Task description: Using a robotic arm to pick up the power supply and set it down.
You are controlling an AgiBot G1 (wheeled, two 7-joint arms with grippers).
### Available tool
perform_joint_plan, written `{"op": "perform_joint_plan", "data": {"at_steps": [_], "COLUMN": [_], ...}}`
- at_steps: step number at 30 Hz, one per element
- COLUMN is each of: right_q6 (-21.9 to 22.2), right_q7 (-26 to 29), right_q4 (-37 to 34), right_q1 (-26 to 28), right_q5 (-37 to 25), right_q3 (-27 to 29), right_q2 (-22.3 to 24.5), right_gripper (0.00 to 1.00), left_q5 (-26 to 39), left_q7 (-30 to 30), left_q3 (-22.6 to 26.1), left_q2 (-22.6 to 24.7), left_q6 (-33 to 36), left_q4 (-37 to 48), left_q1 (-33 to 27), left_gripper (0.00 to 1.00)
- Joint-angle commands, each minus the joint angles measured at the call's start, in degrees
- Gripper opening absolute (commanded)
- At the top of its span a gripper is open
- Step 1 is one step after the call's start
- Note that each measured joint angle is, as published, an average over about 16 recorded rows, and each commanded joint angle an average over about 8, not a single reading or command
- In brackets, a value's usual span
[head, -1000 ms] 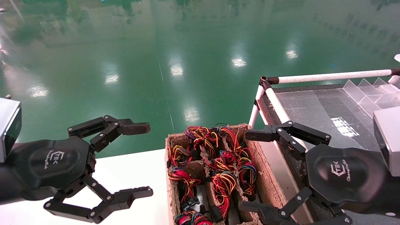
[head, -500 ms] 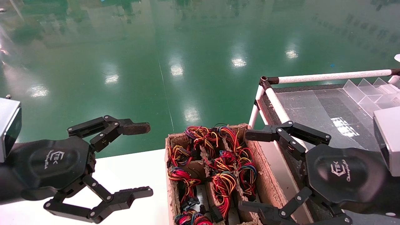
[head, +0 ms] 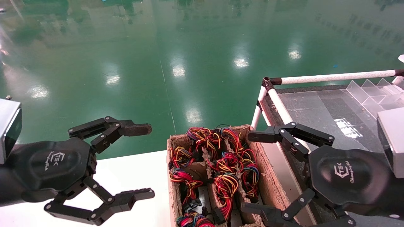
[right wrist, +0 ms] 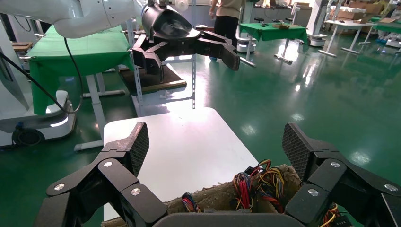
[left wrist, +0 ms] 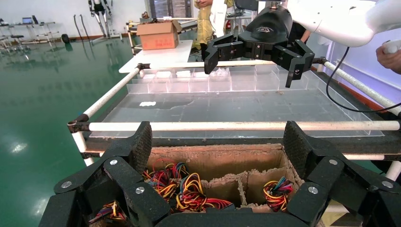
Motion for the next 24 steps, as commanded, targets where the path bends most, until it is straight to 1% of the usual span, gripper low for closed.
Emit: {"op": "perform_joint_plan", "data": {"at_steps": [1, 10, 11, 18, 19, 24], "right_q6": [0.0, 0.0, 0.0, 0.0, 0.0, 0.0], "right_q7": [0.0, 0.0, 0.0, 0.0, 0.0, 0.0], "right_q4": [0.0, 0.0, 0.0, 0.0, 0.0, 0.0], "right_q1": [0.0, 0.0, 0.0, 0.0, 0.0, 0.0], "right_q5": [0.0, 0.0, 0.0, 0.0, 0.0, 0.0], "right_q3": [0.0, 0.0, 0.0, 0.0, 0.0, 0.0], "right_q2": [0.0, 0.0, 0.0, 0.0, 0.0, 0.0], "right_gripper": [1.0, 1.0, 1.0, 1.0, 1.0, 1.0], "left_q5": [0.0, 0.0, 0.0, 0.0, 0.0, 0.0], "left_q7": [0.0, 0.0, 0.0, 0.0, 0.0, 0.0], "left_q3": [0.0, 0.0, 0.0, 0.0, 0.0, 0.0], "left_q2": [0.0, 0.0, 0.0, 0.0, 0.0, 0.0], "left_q6": [0.0, 0.0, 0.0, 0.0, 0.0, 0.0], "left_q4": [0.0, 0.0, 0.0, 0.0, 0.0, 0.0], "left_q1": [0.0, 0.0, 0.0, 0.0, 0.0, 0.0], "left_gripper": [1.0, 1.0, 0.92, 0.05, 0.0, 0.0]}}
